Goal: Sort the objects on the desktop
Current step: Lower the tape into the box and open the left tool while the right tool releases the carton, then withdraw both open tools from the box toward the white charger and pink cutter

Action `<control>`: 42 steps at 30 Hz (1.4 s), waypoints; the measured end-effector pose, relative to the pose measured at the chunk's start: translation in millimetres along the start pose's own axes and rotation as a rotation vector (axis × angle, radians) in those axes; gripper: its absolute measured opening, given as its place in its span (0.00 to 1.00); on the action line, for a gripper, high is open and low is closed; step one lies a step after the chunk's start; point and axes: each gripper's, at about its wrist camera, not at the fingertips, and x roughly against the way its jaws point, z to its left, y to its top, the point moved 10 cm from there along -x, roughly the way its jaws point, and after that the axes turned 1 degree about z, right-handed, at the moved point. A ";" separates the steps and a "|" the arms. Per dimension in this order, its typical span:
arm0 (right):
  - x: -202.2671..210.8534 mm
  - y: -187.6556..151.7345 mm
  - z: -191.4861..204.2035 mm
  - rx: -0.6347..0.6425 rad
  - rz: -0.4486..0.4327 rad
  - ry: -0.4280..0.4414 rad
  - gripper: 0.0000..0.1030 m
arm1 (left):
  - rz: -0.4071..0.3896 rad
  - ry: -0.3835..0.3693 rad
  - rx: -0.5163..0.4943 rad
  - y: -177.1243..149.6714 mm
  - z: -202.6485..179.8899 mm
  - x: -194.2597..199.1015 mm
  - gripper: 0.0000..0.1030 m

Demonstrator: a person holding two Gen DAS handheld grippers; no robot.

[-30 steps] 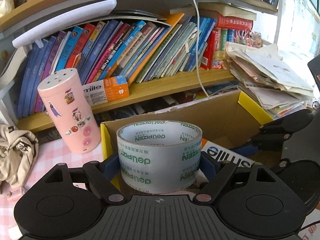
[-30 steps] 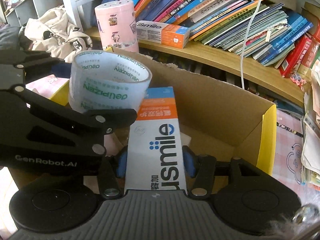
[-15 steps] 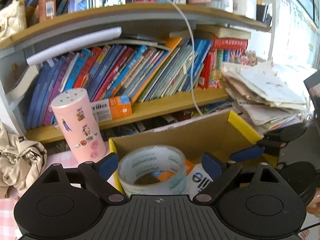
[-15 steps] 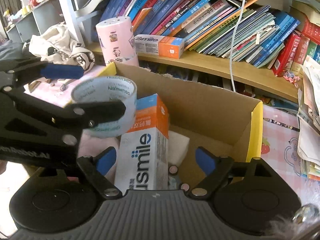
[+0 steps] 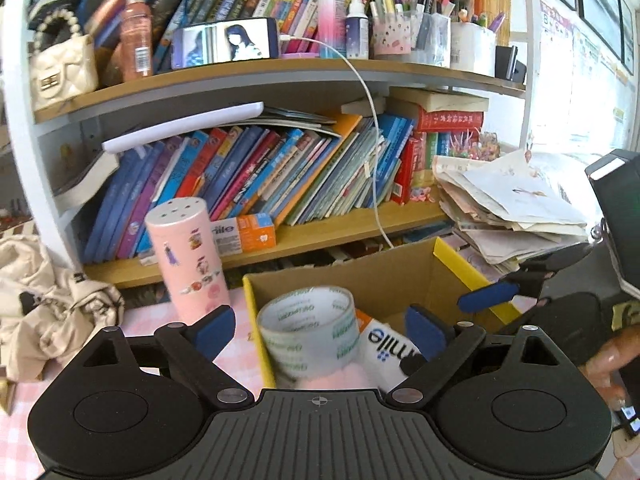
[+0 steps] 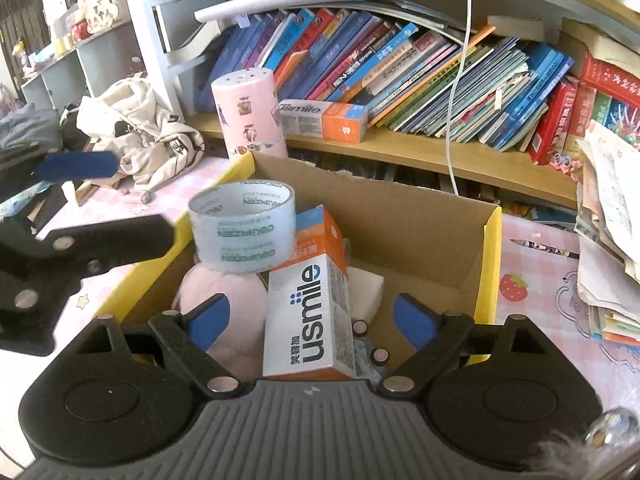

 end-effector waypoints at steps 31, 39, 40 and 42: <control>68.0 -62.8 49.8 -0.020 -0.087 -0.213 0.90 | -0.014 -0.029 0.098 -70.5 23.3 78.6 0.91; 66.0 -86.6 78.9 -0.073 -0.049 -0.237 0.93 | 0.046 -0.054 0.085 -100.0 38.6 91.8 0.91; 64.0 -90.0 83.1 -0.080 -0.040 -0.237 0.93 | 0.056 -0.054 0.081 -104.3 40.2 92.9 0.91; 60.0 -96.4 91.2 -0.093 -0.022 -0.236 0.93 | 0.074 -0.059 0.073 -110.7 43.0 94.6 0.91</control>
